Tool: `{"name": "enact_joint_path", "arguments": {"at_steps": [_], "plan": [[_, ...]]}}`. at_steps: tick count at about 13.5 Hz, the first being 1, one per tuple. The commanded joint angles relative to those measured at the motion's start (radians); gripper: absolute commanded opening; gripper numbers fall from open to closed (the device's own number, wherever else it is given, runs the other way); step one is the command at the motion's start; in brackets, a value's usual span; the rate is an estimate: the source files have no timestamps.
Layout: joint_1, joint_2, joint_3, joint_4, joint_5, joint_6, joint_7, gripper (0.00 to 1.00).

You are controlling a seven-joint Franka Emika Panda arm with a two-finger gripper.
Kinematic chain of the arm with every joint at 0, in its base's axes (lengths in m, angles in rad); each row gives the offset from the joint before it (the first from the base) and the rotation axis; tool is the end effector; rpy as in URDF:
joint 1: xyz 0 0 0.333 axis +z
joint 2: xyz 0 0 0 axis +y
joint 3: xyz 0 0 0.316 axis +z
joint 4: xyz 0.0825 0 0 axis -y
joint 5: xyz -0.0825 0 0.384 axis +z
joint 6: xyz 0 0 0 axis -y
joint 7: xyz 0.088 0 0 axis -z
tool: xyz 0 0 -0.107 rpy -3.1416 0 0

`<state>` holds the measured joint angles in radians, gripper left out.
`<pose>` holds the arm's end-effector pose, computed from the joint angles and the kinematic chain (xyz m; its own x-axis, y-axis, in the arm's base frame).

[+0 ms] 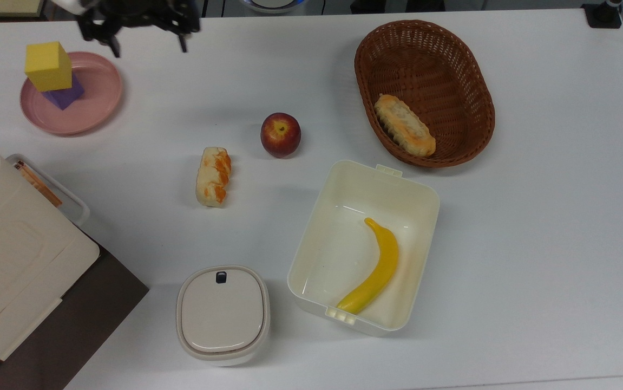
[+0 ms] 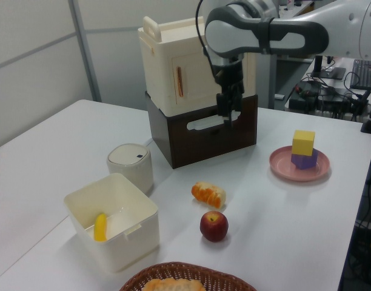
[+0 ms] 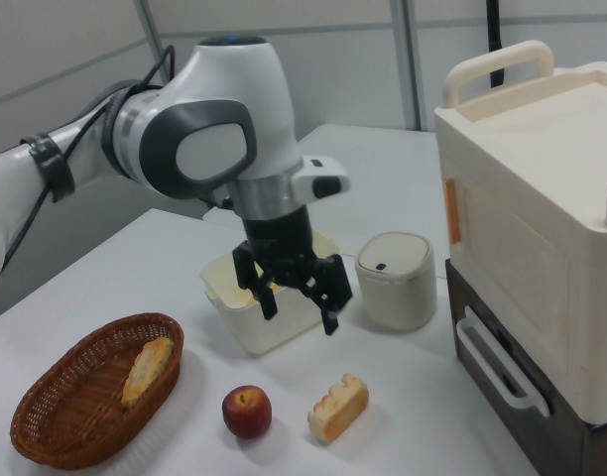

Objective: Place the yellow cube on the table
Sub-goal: 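Lower the gripper over the yellow cube and close on it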

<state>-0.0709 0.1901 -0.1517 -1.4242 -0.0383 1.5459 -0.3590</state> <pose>0.5939 -0.1297 0.5821 0.9870 0.1359 -0.0854 0.1396 -0.9894 0.0393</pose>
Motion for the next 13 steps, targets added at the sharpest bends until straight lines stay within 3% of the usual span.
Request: {"name": "enact_joint_path", "arguments": {"at_steps": [1,8,13], "plan": [[-0.073,-0.023,-0.009,-0.002,-0.006,-0.027,-0.08,1.0],[-0.277,0.008,-0.011,-0.016,-0.026,-0.032,-0.283,1.0],[-0.355,0.057,-0.011,-0.048,-0.09,-0.02,-0.392,1.0]]}}
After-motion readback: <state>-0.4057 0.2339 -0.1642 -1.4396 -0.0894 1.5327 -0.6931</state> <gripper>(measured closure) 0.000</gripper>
